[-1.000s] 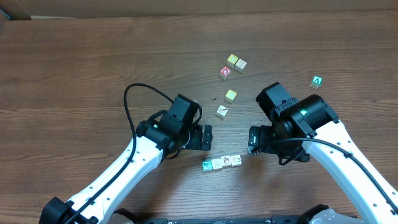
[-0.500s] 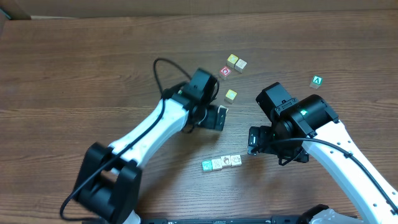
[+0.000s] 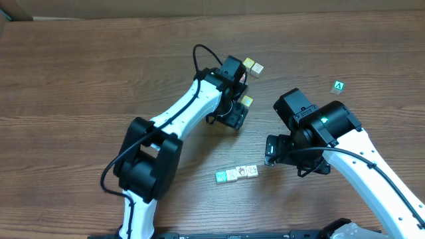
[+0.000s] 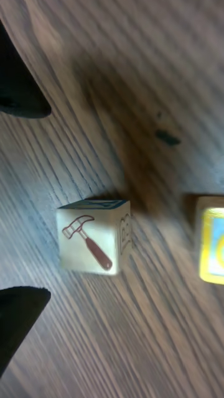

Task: Flip 5 blocks
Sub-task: 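Move the left gripper to the white hammer block in the cluster, then close the left gripper on the hammer block and lift it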

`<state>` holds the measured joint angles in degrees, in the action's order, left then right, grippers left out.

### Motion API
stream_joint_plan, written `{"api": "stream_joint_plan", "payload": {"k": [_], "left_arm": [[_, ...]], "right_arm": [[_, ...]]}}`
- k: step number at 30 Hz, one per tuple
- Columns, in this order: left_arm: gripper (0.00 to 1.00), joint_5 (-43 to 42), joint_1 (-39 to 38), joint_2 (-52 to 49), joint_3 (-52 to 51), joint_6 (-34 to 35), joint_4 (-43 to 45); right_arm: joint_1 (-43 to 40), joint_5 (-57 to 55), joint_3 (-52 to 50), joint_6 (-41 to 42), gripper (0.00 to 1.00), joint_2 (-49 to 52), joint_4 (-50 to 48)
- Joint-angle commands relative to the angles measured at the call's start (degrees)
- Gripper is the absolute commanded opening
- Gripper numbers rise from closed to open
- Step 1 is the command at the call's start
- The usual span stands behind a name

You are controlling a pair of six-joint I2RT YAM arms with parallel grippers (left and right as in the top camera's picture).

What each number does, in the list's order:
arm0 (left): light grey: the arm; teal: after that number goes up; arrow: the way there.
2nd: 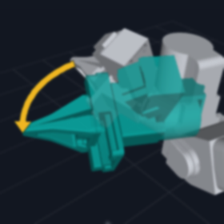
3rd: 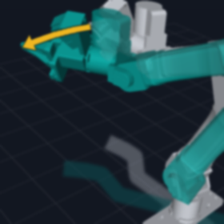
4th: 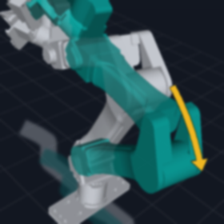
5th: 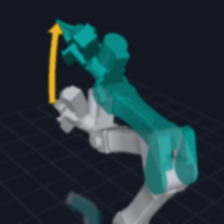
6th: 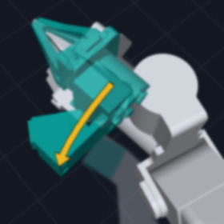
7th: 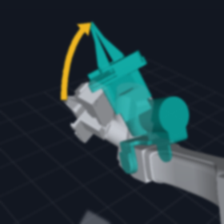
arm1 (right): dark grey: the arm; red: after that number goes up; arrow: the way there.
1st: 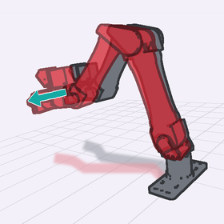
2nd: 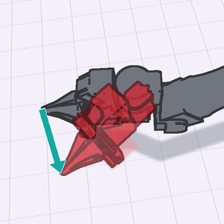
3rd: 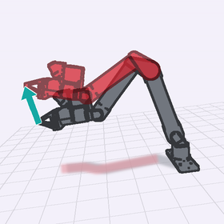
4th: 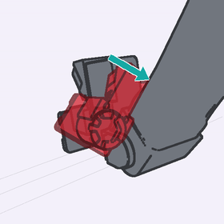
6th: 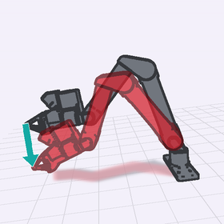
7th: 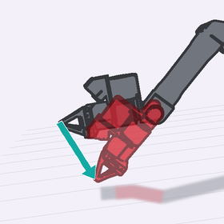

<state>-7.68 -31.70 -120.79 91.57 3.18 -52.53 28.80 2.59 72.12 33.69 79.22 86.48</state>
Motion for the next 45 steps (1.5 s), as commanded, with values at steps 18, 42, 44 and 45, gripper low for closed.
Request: {"api": "stream_joint_plan", "payload": {"k": [18,42,44,45], "left_arm": [[0.56,-6.10,0.02,-1.79,1.22,-5.79,3.74],[0.44,-6.99,-0.61,-3.48,1.11,-5.25,4.57],[0.43,-6.97,-0.57,-4.11,1.11,-4.83,4.57],[0.42,-6.97,-0.57,-4.26,1.11,-4.63,4.57]], "right_arm": [[-1.22,-0.09,1.42,0.96,1.00,-1.22,-0.85],[-1.22,0.11,1.42,0.96,1.00,-1.22,-0.83],[-1.22,0.11,1.42,0.98,1.00,-1.22,-0.85],[-1.22,0.11,1.42,0.96,1.00,-1.22,-0.87]]}}
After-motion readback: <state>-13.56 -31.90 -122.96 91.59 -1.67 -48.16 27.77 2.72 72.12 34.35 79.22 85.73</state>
